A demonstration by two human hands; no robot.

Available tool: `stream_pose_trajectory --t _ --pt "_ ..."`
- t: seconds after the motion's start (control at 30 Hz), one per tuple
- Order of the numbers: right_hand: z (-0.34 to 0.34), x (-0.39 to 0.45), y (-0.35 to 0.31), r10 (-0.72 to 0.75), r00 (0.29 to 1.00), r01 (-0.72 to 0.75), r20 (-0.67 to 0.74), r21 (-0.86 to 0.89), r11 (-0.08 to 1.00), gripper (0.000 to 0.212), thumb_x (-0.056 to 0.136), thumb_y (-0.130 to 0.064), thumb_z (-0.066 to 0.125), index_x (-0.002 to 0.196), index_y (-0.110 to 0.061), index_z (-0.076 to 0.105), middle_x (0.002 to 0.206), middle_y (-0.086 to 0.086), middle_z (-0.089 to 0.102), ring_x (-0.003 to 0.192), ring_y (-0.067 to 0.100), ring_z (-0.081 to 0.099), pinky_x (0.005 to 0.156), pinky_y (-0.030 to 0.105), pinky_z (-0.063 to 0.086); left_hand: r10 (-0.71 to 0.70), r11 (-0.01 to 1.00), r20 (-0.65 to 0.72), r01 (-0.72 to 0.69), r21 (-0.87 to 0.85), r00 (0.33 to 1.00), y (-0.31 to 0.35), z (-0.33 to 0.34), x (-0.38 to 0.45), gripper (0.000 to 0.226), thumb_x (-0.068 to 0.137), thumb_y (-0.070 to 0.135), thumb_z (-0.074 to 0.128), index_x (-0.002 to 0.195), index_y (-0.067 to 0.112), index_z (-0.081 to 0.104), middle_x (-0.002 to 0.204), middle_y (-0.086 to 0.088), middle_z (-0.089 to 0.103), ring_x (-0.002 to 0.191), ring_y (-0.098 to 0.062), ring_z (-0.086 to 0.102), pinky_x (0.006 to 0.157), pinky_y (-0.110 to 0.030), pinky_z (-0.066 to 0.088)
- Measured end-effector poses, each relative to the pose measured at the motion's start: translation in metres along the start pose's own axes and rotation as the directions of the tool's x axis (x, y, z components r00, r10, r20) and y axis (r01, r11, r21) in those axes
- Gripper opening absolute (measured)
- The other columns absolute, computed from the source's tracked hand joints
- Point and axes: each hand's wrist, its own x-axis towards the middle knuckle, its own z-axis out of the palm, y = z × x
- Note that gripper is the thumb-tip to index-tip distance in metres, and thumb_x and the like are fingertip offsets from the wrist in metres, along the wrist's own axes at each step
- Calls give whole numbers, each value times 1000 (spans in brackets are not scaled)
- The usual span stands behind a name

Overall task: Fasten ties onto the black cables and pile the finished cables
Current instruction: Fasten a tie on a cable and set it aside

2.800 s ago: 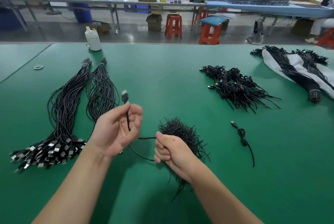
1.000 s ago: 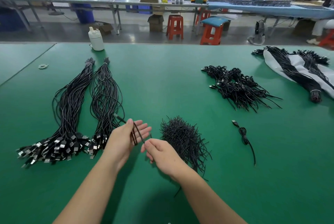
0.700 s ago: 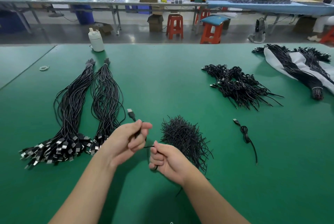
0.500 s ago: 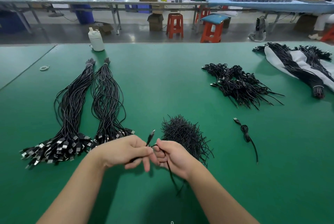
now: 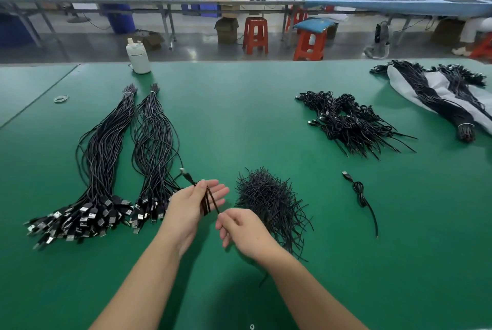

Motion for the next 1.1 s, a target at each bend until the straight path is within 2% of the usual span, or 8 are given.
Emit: stream_pose_trajectory --t 0.13,0.23,0.37,0.5,0.6,0.77,0.93,1.1 --pt "8 -1 2 66 998 -67 11 167 984 34 103 -25 51 77 -10 65 70 8 67 58 22 66 73 42 56 5 974 45 5 -227 999 10 17 -5 30 106 15 36 99 -4 58 94 -16 75 87 -23 74 62 -23 57" --pt "4 1 0 5 1000 -8 11 261 965 15 103 -14 51 111 -8 62 97 9 69 78 17 68 86 38 57 -37 952 112 69 -299 993 16 21 -7 31 107 15 34 87 1 53 96 -20 74 80 -24 73 55 -25 54" --pt "-4 0 -4 -73 997 56 20 456 888 44 90 -3 66 130 -17 53 113 4 61 95 17 63 88 46 53 -124 931 180 177 -319 976 15 18 -9 30 106 17 36 85 3 52 93 -25 70 60 -23 66 49 -31 53" --pt "-5 -1 -2 -35 998 53 -53 397 916 41 80 -11 79 114 -25 63 92 1 67 82 20 58 70 40 49 -193 950 243 243 -195 951 12 17 -10 32 103 17 40 81 4 59 88 -27 70 61 -27 67 48 -34 54" --pt "-4 -3 2 -43 995 71 -87 354 932 36 75 -15 82 105 -28 68 87 2 70 76 18 59 68 41 51 -227 963 322 261 -64 919 12 13 -13 44 103 17 40 76 6 73 96 -32 70 74 -30 72 60 -35 59" --pt "-10 -7 1 -96 993 113 -69 326 939 39 74 -11 83 109 -16 66 87 11 69 76 24 60 69 47 52 -182 975 431 220 -39 884 14 7 -19 30 97 16 50 84 -1 72 111 -35 66 106 -42 67 85 -38 58" --pt "-13 -9 5 -103 992 119 -75 260 958 39 75 -10 80 110 -23 69 91 10 71 76 21 64 71 52 55 -208 976 449 217 31 869 14 3 -21 29 98 13 50 96 -8 68 115 -29 68 110 -35 67 78 -30 58" --pt "-26 -10 10 -259 958 212 -126 -301 930 33 85 -30 69 117 -28 61 105 -7 62 90 6 58 80 26 48 -182 921 303 55 385 935 7 -2 -26 30 103 12 48 93 5 75 101 -9 76 100 -19 68 95 -28 51"
